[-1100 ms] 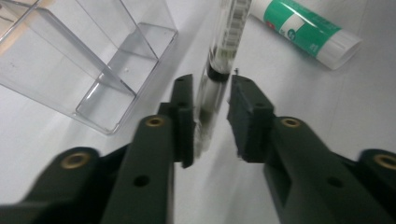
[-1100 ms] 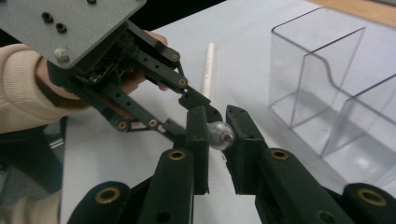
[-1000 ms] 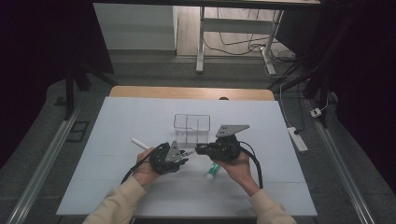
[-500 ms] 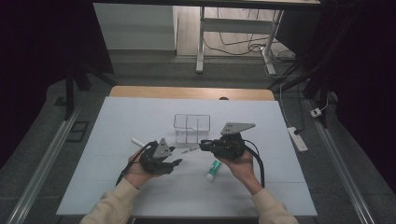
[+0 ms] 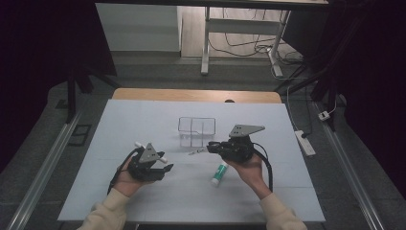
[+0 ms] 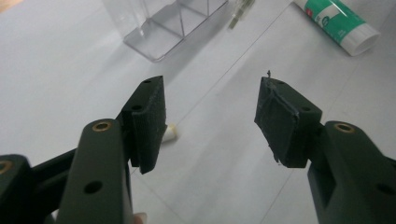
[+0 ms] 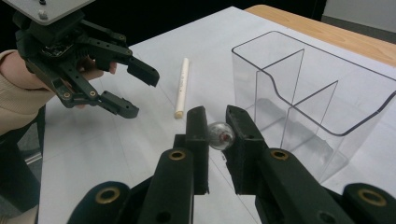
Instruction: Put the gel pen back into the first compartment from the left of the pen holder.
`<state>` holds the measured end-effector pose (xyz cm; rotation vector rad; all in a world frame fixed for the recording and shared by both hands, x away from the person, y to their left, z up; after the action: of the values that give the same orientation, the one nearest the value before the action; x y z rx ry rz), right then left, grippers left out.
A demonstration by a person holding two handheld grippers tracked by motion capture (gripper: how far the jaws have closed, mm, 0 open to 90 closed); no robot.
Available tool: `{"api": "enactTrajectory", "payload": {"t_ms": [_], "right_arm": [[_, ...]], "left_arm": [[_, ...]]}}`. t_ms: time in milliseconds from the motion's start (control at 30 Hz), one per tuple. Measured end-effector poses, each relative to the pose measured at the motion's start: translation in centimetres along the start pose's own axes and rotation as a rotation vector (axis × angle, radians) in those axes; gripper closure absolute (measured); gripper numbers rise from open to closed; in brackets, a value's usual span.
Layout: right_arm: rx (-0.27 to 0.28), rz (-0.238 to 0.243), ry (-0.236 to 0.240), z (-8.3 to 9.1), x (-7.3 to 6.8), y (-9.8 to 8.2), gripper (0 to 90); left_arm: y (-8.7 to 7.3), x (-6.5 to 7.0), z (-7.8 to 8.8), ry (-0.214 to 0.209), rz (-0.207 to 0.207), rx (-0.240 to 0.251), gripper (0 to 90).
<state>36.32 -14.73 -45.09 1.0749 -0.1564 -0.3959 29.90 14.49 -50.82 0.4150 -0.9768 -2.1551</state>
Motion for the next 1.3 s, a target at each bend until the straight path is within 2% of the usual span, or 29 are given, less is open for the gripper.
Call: {"api": "enactTrajectory", "payload": {"t_ms": [300,700,1033,1300], "right_arm": [[0.0,0.005,-0.015,0.3,0.2,0.1,79.0],[0.035,0.004,-0.036,1.0,0.4,0.4,79.0],[0.045,0.004,-0.043,1.3,0.5,0.6,79.0],[0.08,-0.008,-0.05,2.0,0.8,1.4,79.0]], "left_arm": [[-1.4,-0.8,0.8,0.019,0.037,-0.008,41.4],[-3.8,-2.2,2.1,0.054,0.082,-0.033,39.5],[-4.2,-2.7,2.0,0.055,0.096,-0.042,38.1],[-4.3,-2.7,1.9,0.057,0.095,-0.05,37.5]]}}
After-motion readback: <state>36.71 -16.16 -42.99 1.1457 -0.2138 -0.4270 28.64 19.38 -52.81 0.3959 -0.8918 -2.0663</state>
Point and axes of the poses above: each handheld gripper's, and its own axes: z roughly backward along the jaws, y roughly out of its top, x roughly to its right, the point moved 2 cm from there along -z, roughly forward along the jaws, and after that the axes turned 5 degrees about z, right-handed, at the moved point
